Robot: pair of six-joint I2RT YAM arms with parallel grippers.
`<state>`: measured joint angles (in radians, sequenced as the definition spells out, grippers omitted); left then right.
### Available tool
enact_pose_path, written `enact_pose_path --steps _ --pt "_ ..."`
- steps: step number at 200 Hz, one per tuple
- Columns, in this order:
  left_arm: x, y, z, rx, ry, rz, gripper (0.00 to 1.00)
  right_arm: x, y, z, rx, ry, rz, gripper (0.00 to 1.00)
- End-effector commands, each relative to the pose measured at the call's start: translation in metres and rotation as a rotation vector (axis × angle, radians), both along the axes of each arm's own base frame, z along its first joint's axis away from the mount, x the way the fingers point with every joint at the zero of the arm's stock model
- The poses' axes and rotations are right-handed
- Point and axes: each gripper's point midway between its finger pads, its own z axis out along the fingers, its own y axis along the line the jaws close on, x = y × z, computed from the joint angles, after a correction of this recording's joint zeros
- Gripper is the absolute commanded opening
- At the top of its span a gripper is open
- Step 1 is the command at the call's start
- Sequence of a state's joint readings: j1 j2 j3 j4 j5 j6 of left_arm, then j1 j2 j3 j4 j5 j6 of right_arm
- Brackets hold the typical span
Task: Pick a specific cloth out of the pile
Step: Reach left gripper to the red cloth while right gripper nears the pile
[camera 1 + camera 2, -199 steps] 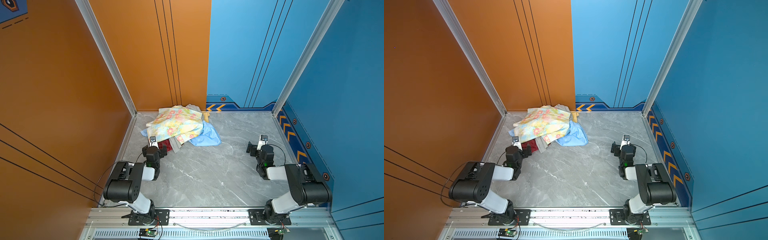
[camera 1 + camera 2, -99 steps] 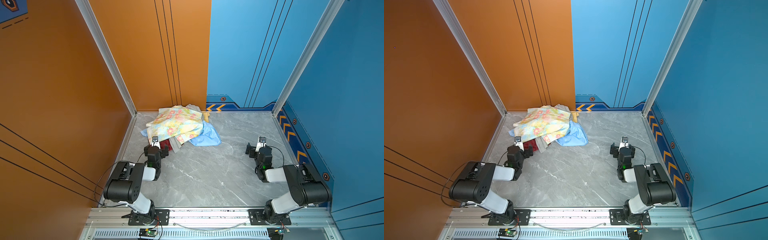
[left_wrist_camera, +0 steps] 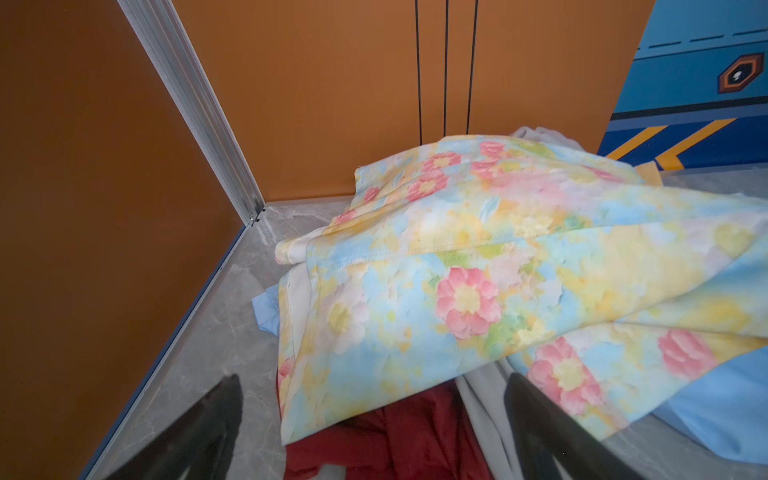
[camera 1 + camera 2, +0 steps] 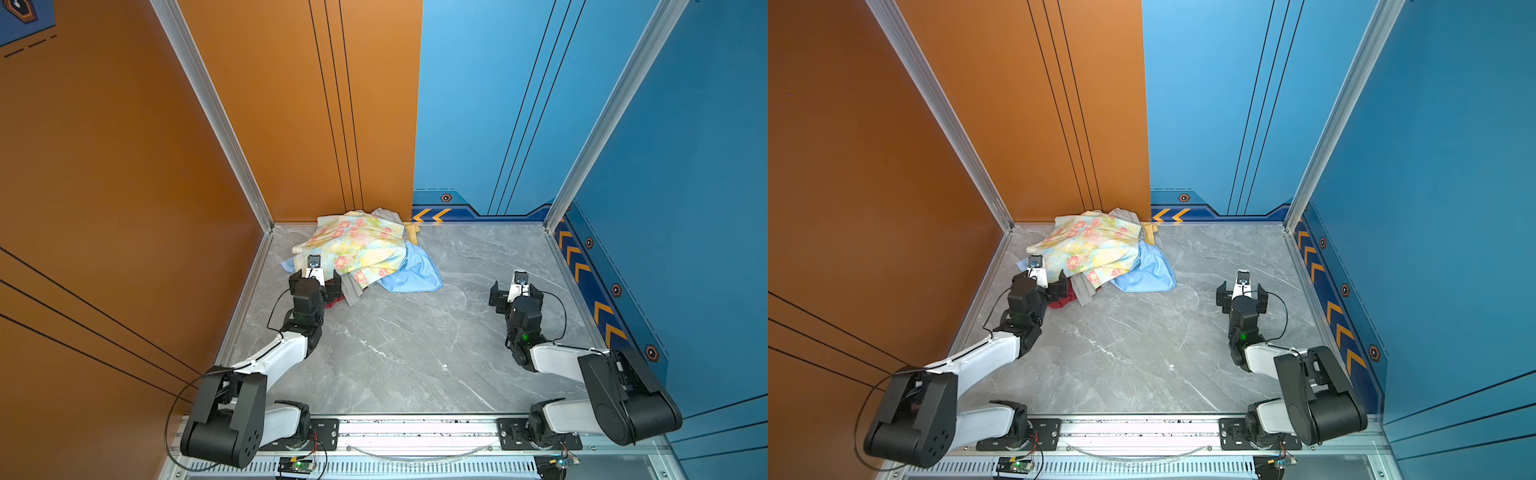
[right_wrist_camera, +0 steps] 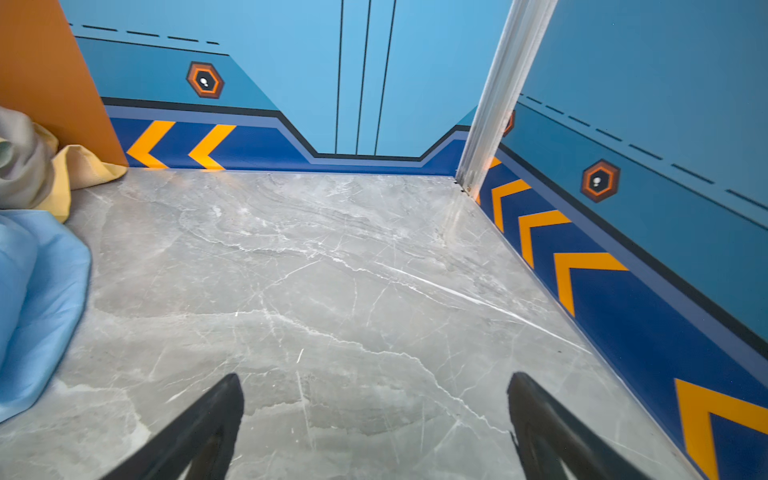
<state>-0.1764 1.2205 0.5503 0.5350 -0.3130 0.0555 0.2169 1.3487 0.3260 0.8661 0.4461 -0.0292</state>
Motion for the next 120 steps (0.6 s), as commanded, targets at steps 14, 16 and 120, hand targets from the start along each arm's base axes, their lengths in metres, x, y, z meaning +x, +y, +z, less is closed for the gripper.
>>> enact_pose_path --steps 14,16,120 --pt "-0.016 0.009 0.028 -0.039 0.096 0.066 0.98 -0.006 -0.018 0.025 0.045 -0.013 -0.125 1.00" --pt "-0.017 0.009 0.030 -0.045 0.099 0.068 0.98 -0.007 -0.018 0.026 0.052 -0.018 -0.127 1.00" --pt "-0.079 -0.011 -0.029 -0.578 0.461 0.169 0.95 -0.002 0.111 0.083 0.309 0.042 0.382 0.99"
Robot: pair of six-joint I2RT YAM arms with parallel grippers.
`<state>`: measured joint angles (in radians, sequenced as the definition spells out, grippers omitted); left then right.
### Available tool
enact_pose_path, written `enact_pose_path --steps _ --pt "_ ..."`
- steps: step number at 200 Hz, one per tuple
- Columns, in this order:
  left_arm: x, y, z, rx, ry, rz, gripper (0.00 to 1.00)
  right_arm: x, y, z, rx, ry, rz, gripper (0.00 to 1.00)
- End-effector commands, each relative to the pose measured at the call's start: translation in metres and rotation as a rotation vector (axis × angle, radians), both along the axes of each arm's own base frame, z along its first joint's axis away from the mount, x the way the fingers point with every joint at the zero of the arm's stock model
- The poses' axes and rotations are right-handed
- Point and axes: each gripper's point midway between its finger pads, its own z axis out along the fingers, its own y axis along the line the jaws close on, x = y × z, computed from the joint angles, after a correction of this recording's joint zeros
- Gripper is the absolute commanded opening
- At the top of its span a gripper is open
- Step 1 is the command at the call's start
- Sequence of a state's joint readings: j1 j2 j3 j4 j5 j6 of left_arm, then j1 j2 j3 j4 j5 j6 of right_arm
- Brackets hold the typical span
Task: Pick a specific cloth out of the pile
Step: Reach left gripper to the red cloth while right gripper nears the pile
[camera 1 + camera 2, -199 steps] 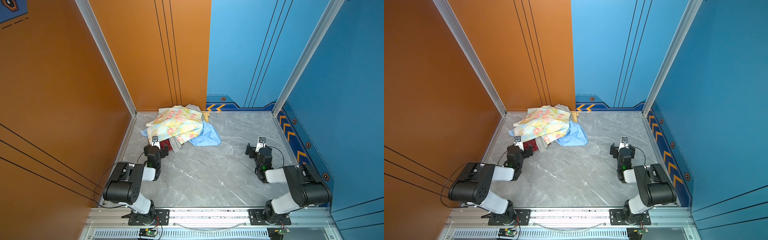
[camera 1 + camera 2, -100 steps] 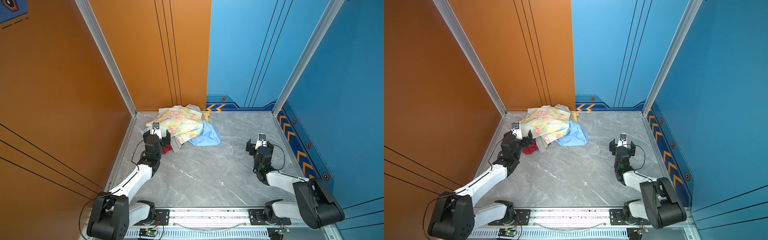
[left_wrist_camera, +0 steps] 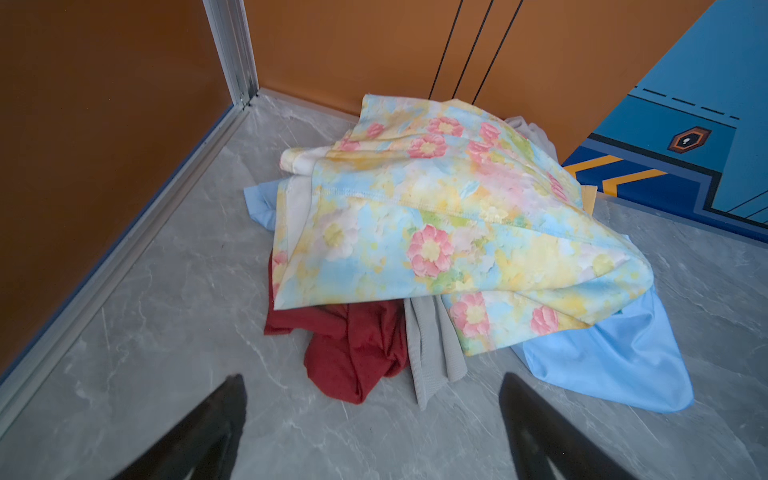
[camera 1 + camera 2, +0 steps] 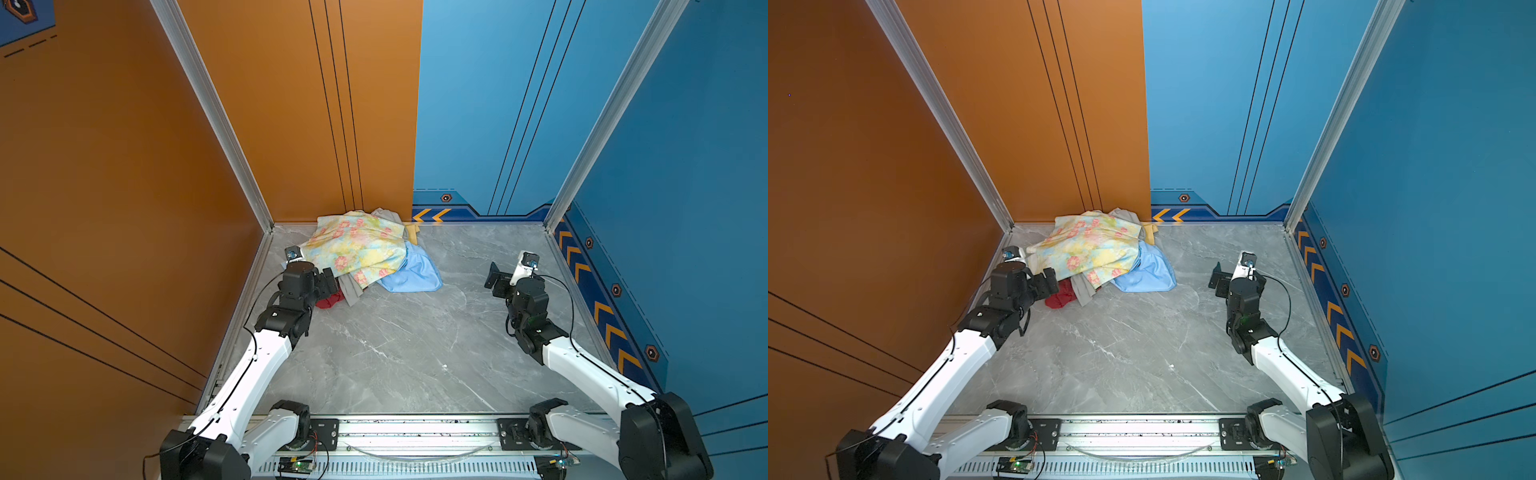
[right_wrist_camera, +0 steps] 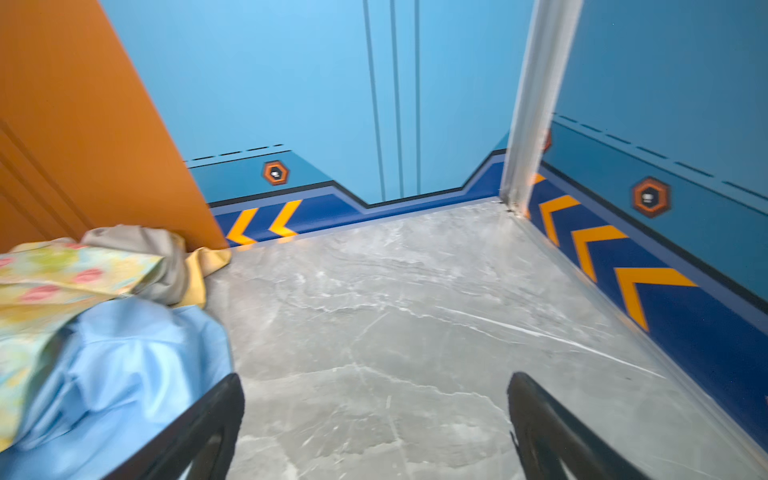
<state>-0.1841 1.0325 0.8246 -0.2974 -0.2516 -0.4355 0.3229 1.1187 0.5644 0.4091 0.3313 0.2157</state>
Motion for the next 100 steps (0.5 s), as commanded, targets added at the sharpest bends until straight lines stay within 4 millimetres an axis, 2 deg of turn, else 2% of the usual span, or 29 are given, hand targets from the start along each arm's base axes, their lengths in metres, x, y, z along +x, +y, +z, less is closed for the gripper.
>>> enact_pose_path --steps 1,32,66,100 --pt "-0.024 -0.008 -0.040 -0.179 0.156 0.039 0.95 -0.006 0.053 0.003 0.034 0.058 0.236 0.99" --pt "-0.025 -0.010 -0.065 -0.380 0.185 0.087 0.93 -0.028 0.124 0.009 -0.001 0.040 0.555 0.99" --pt "-0.023 -0.002 -0.089 -0.542 0.215 0.151 0.90 -0.037 0.168 0.019 0.060 0.010 0.712 0.99" --pt "-0.019 -0.001 -0.106 -0.628 0.254 0.177 0.87 -0.046 0.210 0.014 0.002 0.045 0.835 0.99"
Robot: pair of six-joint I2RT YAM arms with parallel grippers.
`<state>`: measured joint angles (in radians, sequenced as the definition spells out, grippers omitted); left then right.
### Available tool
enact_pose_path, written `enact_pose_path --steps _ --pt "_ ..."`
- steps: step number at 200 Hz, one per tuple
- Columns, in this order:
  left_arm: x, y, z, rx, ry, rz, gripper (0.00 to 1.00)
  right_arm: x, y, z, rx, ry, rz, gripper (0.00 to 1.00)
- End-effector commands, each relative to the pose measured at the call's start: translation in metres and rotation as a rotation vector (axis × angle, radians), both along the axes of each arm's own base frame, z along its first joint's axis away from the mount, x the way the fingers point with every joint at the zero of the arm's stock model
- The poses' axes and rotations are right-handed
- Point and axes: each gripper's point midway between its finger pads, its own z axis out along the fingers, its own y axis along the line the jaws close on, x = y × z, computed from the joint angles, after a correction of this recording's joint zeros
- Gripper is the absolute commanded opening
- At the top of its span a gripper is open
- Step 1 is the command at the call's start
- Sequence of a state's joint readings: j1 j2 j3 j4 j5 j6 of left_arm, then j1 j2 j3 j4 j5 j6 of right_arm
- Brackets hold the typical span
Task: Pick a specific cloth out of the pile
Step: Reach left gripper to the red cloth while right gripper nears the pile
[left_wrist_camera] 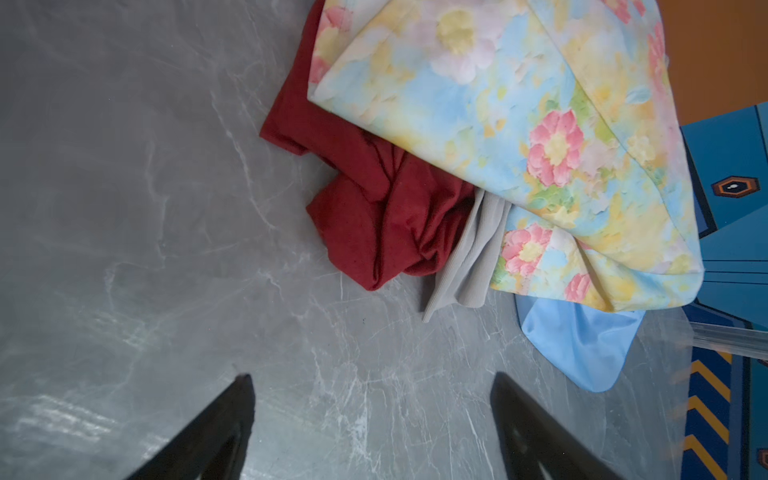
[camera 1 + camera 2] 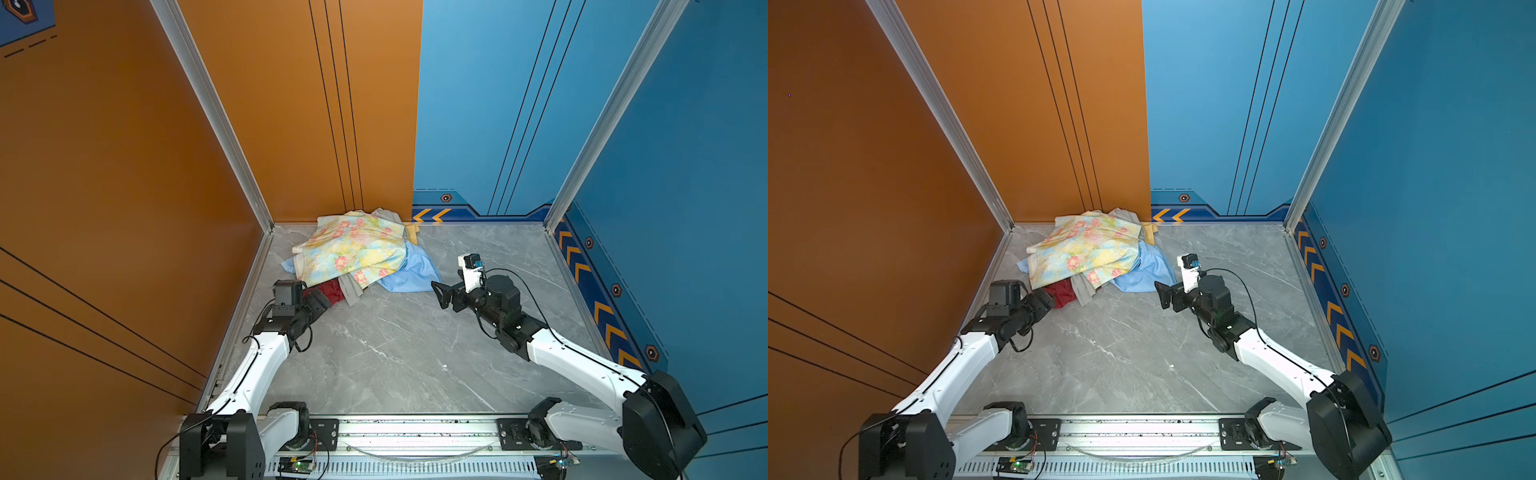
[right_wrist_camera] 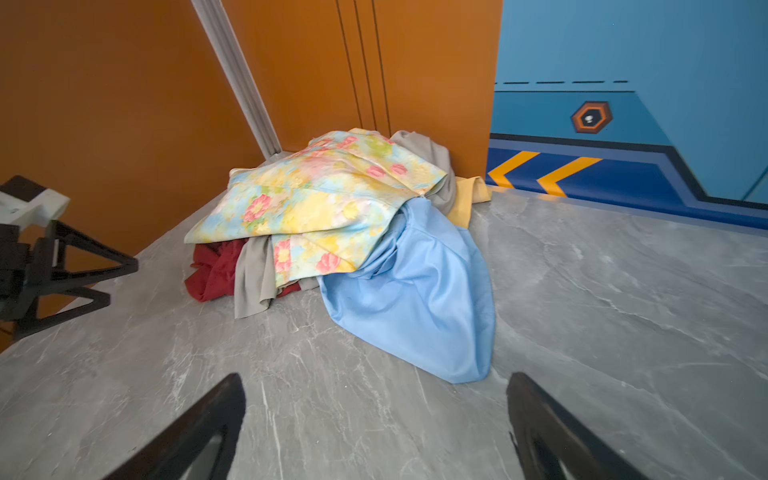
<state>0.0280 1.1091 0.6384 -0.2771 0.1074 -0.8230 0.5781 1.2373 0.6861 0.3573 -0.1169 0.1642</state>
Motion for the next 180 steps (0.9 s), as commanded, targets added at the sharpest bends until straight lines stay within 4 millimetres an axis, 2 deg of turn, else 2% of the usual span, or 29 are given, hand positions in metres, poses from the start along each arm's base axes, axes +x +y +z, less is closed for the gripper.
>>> enact_pose_path --steps 1,14,18,35,39,53,113,180 --pt "0.006 -0.011 -0.004 -0.119 -0.006 0.000 0.87 -0.010 0.035 0.015 -0.012 -0.040 0.137 0.99" --pt "0.007 -0.009 -0.009 -0.125 0.017 0.005 0.88 -0.015 0.050 0.013 -0.025 -0.039 0.187 0.98" --pt "0.008 -0.009 -0.010 -0.130 0.021 0.005 0.83 -0.018 0.055 0.013 -0.027 -0.039 0.204 0.98" --pt "0.010 -0.009 -0.015 -0.146 0.037 0.012 0.79 -0.022 0.068 0.010 -0.067 -0.033 0.250 0.98" --pt "0.011 -0.008 -0.016 -0.149 0.038 0.015 0.78 -0.031 0.078 0.008 -0.082 -0.033 0.285 0.97" --pt "0.014 -0.008 -0.019 -0.169 0.035 0.027 0.76 -0.039 0.088 0.003 -0.137 -0.039 0.321 0.97" --pt "0.024 -0.003 -0.026 -0.229 0.008 0.093 0.65 -0.057 0.105 -0.018 -0.352 -0.094 0.378 0.94" --pt "0.027 -0.002 -0.046 -0.284 0.021 0.143 0.54 -0.077 0.118 -0.025 -0.466 -0.153 0.428 0.93"
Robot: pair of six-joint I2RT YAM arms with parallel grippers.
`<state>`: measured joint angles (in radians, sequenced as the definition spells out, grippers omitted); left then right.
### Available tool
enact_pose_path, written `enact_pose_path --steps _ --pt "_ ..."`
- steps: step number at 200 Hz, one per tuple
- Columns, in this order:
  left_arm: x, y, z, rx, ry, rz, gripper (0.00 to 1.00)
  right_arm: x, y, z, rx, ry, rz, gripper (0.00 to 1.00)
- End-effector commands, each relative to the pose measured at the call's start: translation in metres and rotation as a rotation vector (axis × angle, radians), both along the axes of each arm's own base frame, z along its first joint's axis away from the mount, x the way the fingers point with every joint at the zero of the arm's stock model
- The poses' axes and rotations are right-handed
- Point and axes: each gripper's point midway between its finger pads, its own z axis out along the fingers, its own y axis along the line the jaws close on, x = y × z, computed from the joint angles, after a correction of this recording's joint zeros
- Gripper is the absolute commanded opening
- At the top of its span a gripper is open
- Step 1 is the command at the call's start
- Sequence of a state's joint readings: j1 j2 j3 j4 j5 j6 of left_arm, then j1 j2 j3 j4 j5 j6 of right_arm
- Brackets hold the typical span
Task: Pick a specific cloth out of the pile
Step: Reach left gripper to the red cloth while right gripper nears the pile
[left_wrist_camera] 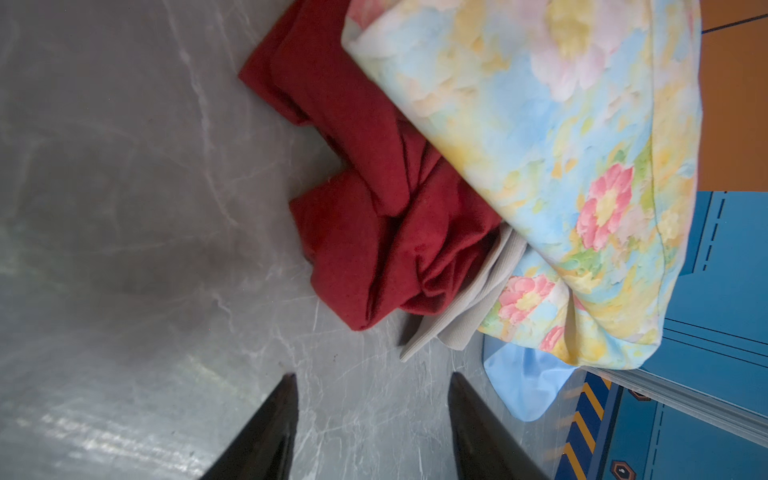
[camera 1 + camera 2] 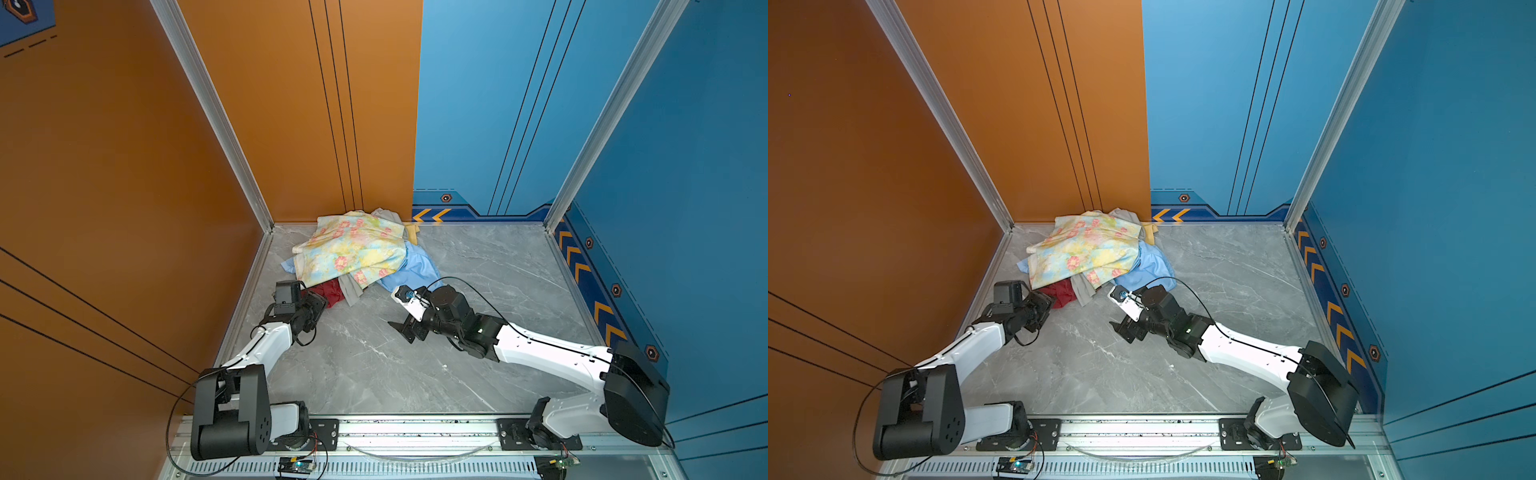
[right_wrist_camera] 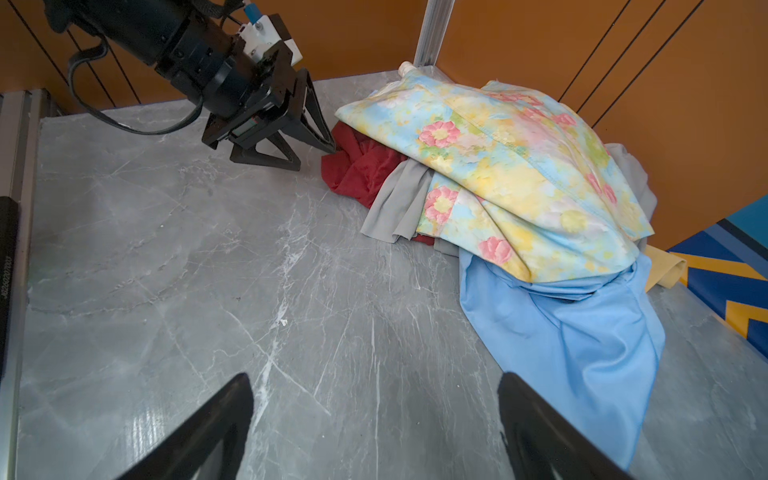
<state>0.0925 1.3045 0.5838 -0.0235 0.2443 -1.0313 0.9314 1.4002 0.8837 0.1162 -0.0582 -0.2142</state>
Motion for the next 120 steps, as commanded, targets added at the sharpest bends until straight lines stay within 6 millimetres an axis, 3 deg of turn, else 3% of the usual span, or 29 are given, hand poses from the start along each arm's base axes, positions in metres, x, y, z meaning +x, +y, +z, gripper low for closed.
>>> enact_pose_path --steps 1,120 --pt "0.001 -0.001 -0.009 -0.044 0.002 0.019 0.54 0.002 0.001 0.004 -0.054 -0.046 0.000 0.93" --pt "0.029 0.001 -0.041 -0.170 -0.023 0.094 0.40 -0.004 -0.002 -0.006 -0.083 -0.035 -0.001 0.93"
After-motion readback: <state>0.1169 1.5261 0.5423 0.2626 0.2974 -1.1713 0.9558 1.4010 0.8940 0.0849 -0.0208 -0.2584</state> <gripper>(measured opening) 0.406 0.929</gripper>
